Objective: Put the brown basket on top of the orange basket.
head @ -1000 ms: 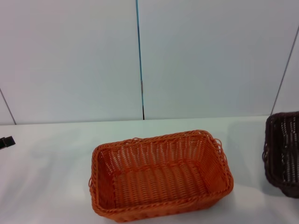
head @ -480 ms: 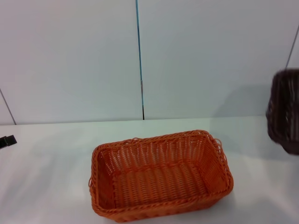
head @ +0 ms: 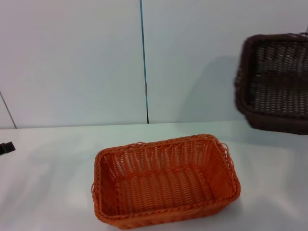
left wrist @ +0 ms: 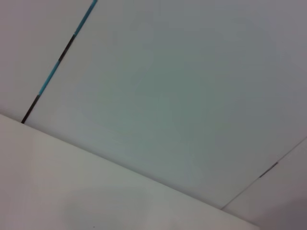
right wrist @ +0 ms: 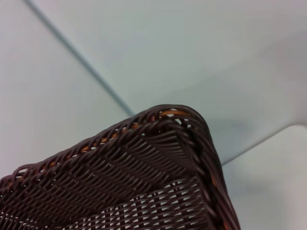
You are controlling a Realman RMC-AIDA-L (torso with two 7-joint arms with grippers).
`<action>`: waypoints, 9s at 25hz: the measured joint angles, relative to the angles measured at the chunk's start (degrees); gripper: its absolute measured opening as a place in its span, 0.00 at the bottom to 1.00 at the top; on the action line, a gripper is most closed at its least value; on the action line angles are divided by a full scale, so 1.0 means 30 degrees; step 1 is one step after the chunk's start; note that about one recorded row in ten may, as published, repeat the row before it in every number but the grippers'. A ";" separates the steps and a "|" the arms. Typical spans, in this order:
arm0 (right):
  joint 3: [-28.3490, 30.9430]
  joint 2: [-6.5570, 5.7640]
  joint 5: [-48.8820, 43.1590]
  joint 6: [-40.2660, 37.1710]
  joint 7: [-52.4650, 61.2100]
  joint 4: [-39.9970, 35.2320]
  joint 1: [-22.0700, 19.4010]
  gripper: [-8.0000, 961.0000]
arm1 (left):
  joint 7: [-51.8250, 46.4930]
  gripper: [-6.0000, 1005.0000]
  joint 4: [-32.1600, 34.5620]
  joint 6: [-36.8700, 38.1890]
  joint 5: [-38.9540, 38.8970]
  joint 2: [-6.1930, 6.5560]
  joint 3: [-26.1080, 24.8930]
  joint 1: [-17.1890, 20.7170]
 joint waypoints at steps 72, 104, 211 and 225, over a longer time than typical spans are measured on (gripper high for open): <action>-1.1088 0.2788 0.2234 0.7038 0.0463 -0.9483 0.2418 0.20 | 0.0159 0.87 0.0031 -0.0176 0.0099 -0.0125 0.0212 0.0175; -1.2628 0.2848 0.2659 0.9592 0.0305 -1.1241 0.2632 0.21 | 0.0158 0.86 0.0203 -0.0111 0.0103 -0.0074 0.0178 0.0314; -1.3331 0.2819 0.1825 0.9333 -0.0976 -0.9929 0.1873 0.95 | 0.0347 0.82 0.0453 0.0135 0.0102 -0.0112 -0.0021 0.0410; -1.1988 0.2904 0.6664 1.1436 -0.4040 -0.4125 -0.2205 0.95 | 0.0544 0.82 0.0503 0.0267 0.0102 -0.0247 -0.0735 0.0260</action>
